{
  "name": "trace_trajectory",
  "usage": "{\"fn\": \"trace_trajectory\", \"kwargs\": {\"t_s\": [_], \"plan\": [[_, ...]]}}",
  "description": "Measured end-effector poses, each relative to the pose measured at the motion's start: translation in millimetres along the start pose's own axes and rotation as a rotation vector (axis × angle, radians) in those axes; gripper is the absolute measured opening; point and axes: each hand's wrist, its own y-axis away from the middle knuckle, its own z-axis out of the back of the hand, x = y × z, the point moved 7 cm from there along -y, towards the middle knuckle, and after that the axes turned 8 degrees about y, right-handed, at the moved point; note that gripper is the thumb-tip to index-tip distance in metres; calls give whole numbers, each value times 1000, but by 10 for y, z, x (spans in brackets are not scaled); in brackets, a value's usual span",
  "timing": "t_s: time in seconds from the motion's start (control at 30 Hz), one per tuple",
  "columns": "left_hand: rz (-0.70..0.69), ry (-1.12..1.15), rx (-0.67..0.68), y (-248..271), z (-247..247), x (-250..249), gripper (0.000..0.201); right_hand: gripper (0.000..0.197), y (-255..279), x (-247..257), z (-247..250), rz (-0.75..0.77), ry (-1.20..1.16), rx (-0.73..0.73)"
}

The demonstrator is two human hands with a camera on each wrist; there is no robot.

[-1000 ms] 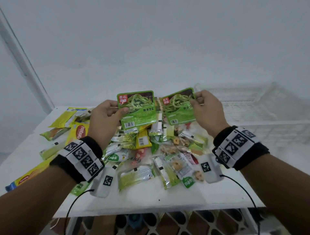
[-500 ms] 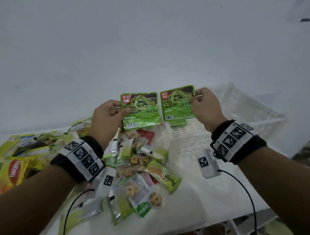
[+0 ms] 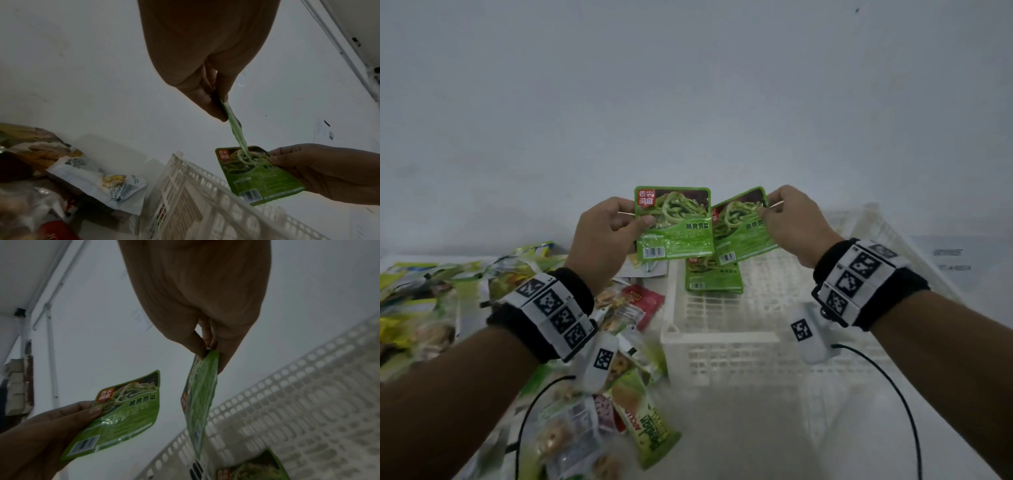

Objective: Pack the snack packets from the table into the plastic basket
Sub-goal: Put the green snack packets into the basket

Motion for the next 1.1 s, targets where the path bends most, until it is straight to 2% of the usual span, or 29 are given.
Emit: {"fn": "trace_trajectory", "kwargs": {"t_s": [0.13,0.27,0.47,0.57,0.73,0.83,0.9,1.0,1.07,1.1], "plan": [[-2,-2,1,-88,-87,-5,17,12,-187,-33,-119,-1,91,119],[-3,-14,16,-212,-140,40,10,12,-416,1,-178,20,156,136],[39,-16,21,-403,-182,209,14,24,-633,-141,-485,-39,248,228],[51,-12,19,-475,-192,276,17,3,-695,-295,-694,-96,264,283],[67,8,29,-573,-212,377,18,14,-773,-564,-1066,-173,192,401],[83,27,34,-601,-219,439,18,10,-790,-666,-1189,-189,192,431],[92,33,34,-624,-217,493,20,12,-796,-677,-1208,-140,317,428],[98,54,41,-654,-212,575,25,29,-736,-653,-1221,-9,641,481],[108,71,42,-663,-218,606,23,34,-683,-682,-1228,25,778,508],[113,74,40,-662,-221,613,21,43,-660,-693,-1232,42,827,510]]}}
